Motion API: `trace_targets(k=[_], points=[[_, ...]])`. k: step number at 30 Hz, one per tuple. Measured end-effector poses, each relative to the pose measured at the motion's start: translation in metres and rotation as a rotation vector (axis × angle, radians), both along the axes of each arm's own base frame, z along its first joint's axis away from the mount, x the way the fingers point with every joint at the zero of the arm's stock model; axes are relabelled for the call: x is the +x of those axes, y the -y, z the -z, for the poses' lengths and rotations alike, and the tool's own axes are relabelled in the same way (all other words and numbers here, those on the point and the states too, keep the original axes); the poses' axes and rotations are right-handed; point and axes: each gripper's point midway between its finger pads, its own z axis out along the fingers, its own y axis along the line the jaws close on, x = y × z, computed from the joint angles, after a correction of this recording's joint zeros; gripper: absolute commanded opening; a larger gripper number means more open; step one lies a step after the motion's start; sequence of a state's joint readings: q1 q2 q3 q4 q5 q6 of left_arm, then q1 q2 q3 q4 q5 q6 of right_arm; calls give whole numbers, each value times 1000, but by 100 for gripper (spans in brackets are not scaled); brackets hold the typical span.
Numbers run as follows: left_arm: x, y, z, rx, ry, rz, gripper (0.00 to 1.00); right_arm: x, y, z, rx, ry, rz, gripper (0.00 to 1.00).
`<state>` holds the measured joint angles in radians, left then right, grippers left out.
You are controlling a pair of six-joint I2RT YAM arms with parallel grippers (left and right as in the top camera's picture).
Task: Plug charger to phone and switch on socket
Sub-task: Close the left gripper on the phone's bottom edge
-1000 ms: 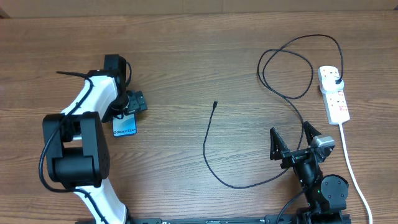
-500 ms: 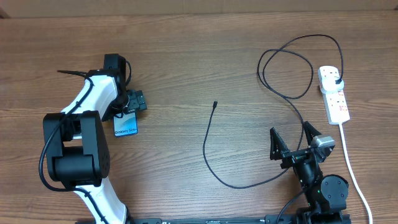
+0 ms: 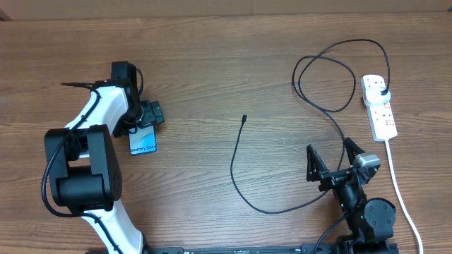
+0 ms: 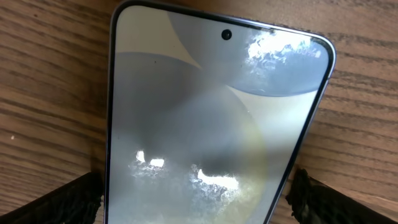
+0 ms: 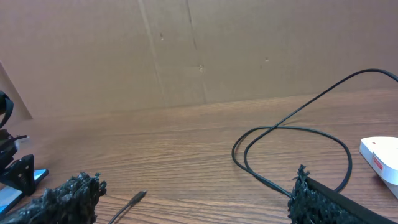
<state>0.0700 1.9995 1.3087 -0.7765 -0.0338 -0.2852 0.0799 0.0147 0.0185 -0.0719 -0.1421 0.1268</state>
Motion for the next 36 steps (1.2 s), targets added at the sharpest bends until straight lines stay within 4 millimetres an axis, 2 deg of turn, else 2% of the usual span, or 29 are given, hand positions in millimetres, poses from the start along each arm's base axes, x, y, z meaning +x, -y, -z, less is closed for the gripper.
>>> trace_targets(k=[4, 10, 14, 18, 26, 30, 33, 36], points=[[0, 0, 0, -1, -2, 4, 99, 0, 0, 0, 0, 0, 0, 100], [-1, 2, 0, -23, -4, 25, 90, 0, 0, 0, 0, 0, 0, 100], [-1, 6, -1, -48, 1, 28, 90, 0, 0, 0, 0, 0, 0, 100], [0, 19, -1, -61, 3, 58, 90, 0, 0, 0, 0, 0, 0, 100], [-2, 66, -2, -67, -3, 174, 96, 0, 0, 0, 0, 0, 0, 100], [-4, 73, -1, -49, -9, 199, 95, 0, 0, 0, 0, 0, 0, 100], [-4, 72, -1, -47, -9, 195, 100, 0, 0, 0, 0, 0, 0, 100], [-4, 72, -1, -47, -9, 192, 100, 0, 0, 0, 0, 0, 0, 100]])
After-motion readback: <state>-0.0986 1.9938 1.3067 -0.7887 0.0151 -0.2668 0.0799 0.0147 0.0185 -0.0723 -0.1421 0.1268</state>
